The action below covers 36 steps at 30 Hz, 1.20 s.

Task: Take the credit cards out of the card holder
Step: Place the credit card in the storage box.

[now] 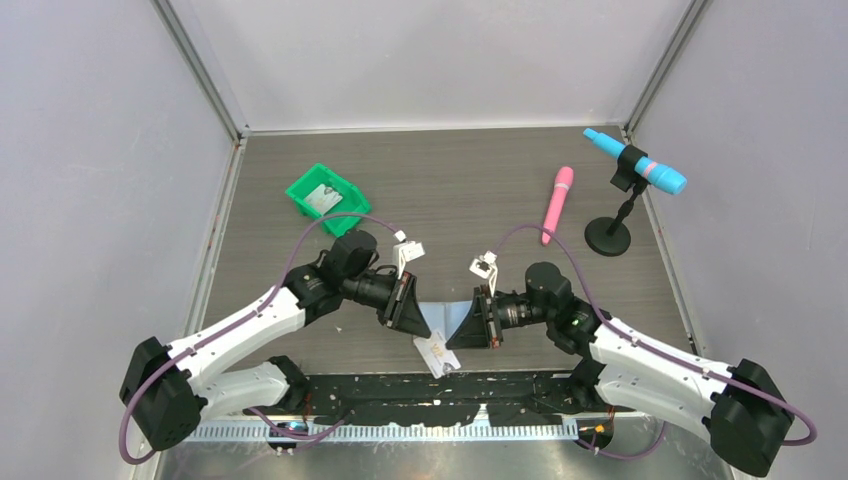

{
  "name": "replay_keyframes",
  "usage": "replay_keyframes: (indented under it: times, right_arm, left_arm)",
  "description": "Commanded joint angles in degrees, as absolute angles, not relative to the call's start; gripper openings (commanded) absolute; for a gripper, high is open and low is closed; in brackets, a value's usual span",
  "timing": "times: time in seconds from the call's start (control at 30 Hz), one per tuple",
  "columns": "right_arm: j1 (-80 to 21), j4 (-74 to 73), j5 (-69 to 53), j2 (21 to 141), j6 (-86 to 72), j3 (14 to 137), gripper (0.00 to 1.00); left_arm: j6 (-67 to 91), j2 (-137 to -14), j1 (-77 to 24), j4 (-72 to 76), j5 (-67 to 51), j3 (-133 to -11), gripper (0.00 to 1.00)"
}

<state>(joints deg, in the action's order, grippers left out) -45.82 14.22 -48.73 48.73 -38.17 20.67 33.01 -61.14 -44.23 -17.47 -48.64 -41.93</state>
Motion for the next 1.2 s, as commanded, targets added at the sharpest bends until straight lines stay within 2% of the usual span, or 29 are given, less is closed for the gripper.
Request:
replay_keyframes:
  times: [0.0,0.07,0.23,0.3,0.33,0.43,0.47,0.5,0.53,0.57,0.6,0.67,0.77,0.97,1.17]
  right_arm:
    - [-46.57,18.19,-48.27,49.28,-38.67,20.68,0.05]
    - [-46.58,18.24,-47.97,49.63,-38.67,20.68,0.05]
    - [-46.58,18.3,-46.65,49.85,-38.97,20.58,0.05]
    - [-46.58,18.02,-45.37,49.44,-39.09,20.57,0.12]
    - [-46.58,17.76,-43.95,48.75,-39.11,20.48,0.22]
    - [-46.58,15.97,-39.67,46.04,-38.97,20.05,0.36]
    - [-46.58,15.32,-38.73,44.34,-38.61,19.98,0.47]
    - [-46.58,13.41,-36.86,42.53,-38.29,19.96,0.53]
    - [-46.54,12.29,-35.88,41.65,-37.68,20.06,0.67]
    - [-46.51,10.28,-34.19,39.86,-37.38,20.14,0.74]
    - [-46.5,8.5,-33.36,38.96,-36.94,20.15,0.88]
    - [-46.43,6.41,-31.12,36.5,-36.69,20.14,0.98]
    - [-46.41,4.28,-27.83,32.98,-36.61,19.97,0.96]
    - [-46.41,1.17,-24.56,29.59,-35.57,19.31,0.95]
    - [-46.33,-2.59,-23.84,29.79,-33.04,20.57,0.96]
  left_arm:
    - [33.85,-60.88,-44.56,-13.98,-51.68,-44.06,0.1]
    - [34.31,-61.01,-44.72,-13.2,-52.7,-43.91,0.0]
    - [35.95,-60.43,-45.0,-11.96,-52.49,-43.59,0.0]
    - [35.87,-60.19,-45.01,-12.99,-50.96,-44.16,0.0]
    - [35.67,-60.2,-45.01,-13.68,-50.06,-44.53,0.0]
    - [35.31,-60.77,-45.0,-15.43,-47.58,-45.73,0.0]
    - [35.07,-61.06,-44.93,-16.19,-46.55,-46.17,0.0]
    - [35.0,-61.19,-44.91,-17.04,-45.63,-46.61,0.0]
    - [34.92,-61.33,-44.75,-17.62,-44.4,-47.0,0.0]
    - [34.93,-61.48,-44.49,-18.07,-43.2,-47.47,0.0]
    - [35.15,-61.52,-43.96,-18.4,-41.98,-47.8,0.0]
    - [35.98,-61.3,-42.22,-18.43,-39.26,-48.23,0.0]
    - [37.51,-60.78,-37.71,-18.28,-36.1,-48.62,0.0]
    - [41.87,-59.28,-21.43,-16.85,-28.66,-49.81,0.0]
    - [52.63,-56.12,-8.45,-7.78,-9.11,-45.83,0.0]
